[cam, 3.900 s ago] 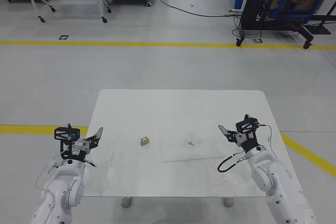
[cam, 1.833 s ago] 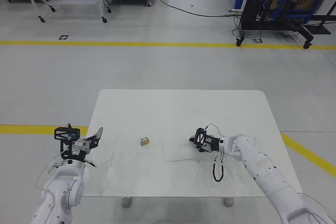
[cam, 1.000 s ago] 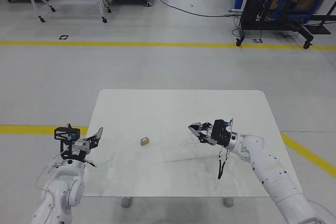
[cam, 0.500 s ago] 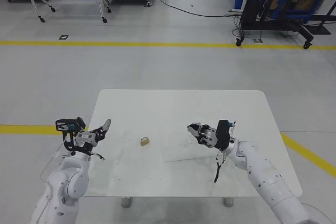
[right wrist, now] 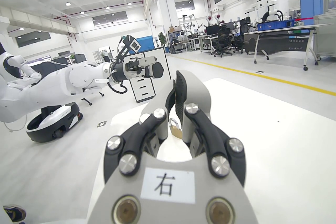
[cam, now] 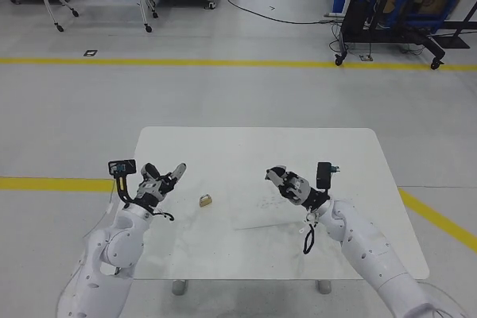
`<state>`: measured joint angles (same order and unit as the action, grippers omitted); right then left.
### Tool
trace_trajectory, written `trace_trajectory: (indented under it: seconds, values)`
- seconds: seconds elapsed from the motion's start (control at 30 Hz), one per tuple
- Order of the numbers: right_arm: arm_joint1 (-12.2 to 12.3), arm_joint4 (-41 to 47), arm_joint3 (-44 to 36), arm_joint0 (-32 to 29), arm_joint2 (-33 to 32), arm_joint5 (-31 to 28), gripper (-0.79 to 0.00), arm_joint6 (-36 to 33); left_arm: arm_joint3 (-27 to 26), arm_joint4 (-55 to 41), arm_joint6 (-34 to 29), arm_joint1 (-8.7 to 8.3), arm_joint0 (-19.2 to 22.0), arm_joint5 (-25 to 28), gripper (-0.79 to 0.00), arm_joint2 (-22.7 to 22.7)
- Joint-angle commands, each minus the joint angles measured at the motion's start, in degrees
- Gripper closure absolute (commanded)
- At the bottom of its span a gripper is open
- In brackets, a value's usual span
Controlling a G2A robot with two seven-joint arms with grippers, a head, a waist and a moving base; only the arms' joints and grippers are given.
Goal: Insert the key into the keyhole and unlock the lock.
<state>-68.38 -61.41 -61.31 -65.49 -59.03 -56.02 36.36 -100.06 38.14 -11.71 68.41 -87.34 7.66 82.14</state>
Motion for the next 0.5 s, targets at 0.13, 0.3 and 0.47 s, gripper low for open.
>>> trace_trajectory:
  seconds: [0.13, 0.3, 0.47]
  values:
    - [-1.7, 12.5, 0.7, -0.4, 3.2, -2.0, 0.000, -2.2, 2.0, -31.8, -9.6, 0.80, 1.2, 6.5, -0.785, -1.1]
    - [-2.9, 26.0, 1.2, -0.2, 9.4, -2.0, 0.000, -2.6, 3.6, -49.0, -20.7, 1.47, 3.7, 7.9, -0.785, -6.0]
    - [-2.8, 43.1, 0.4, 0.8, 14.8, -2.0, 0.000, -12.1, 8.3, -64.1, -30.1, 2.17, 7.7, 6.8, -0.634, -9.9]
